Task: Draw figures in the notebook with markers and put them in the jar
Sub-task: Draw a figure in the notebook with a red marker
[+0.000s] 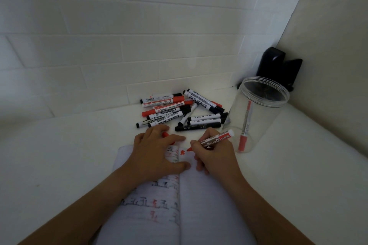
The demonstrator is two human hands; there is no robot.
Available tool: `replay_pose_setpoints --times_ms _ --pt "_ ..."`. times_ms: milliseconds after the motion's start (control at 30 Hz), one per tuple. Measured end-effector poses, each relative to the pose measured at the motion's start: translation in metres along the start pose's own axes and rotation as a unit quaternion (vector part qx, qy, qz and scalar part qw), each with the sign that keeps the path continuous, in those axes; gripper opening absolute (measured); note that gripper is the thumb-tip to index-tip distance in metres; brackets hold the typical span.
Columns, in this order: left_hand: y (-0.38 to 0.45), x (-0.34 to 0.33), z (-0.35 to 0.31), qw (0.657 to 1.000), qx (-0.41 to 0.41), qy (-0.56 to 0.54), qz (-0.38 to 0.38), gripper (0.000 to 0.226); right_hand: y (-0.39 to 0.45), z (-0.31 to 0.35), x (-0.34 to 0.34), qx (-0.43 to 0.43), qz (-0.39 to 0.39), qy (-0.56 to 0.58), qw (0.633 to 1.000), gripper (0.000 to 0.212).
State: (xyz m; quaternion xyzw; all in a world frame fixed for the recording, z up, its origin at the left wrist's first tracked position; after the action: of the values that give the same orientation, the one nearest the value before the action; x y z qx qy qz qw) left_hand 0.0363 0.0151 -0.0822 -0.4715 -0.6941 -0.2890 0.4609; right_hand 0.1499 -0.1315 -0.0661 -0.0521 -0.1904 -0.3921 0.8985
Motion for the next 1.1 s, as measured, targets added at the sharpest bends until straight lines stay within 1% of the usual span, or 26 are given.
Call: replay_pose_setpoints --times_ms 100,233,433,700,1100 --pt "-0.0007 0.0007 -0.0011 1.0 0.002 0.002 0.004 0.091 -0.0006 0.0004 0.0007 0.004 -0.002 0.0 1.0 0.023" --pt "-0.0026 0.0014 -0.0018 1.0 0.004 -0.001 0.003 0.09 0.0005 -0.0002 0.0017 0.005 -0.008 0.02 1.0 0.019" --pt "-0.003 0.0038 -0.0031 1.0 0.0 -0.023 -0.006 0.09 -0.0008 -0.0005 0.0048 0.003 -0.035 0.026 0.999 0.026" --pt "-0.0016 0.0029 -0.0016 1.0 0.001 -0.007 -0.006 0.09 -0.0009 0.0021 0.0031 -0.004 -0.019 0.012 1.0 0.025" --pt "-0.0031 0.0021 -0.0026 1.0 -0.001 -0.012 -0.016 0.087 -0.0034 0.005 0.0009 -0.004 -0.005 -0.02 1.0 0.022"
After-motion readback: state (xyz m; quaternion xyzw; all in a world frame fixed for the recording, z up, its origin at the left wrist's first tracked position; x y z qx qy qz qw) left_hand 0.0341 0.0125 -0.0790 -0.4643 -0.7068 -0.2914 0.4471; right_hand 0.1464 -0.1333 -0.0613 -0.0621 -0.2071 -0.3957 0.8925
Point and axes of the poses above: each hand's wrist, its own y-axis towards the middle knuckle, its own x-axis out of the back of the hand, z = x × y, the point moved 5 cm from there along y, towards the middle knuckle, and after that the axes turned 5 degrees about z, right-handed, at the moved point
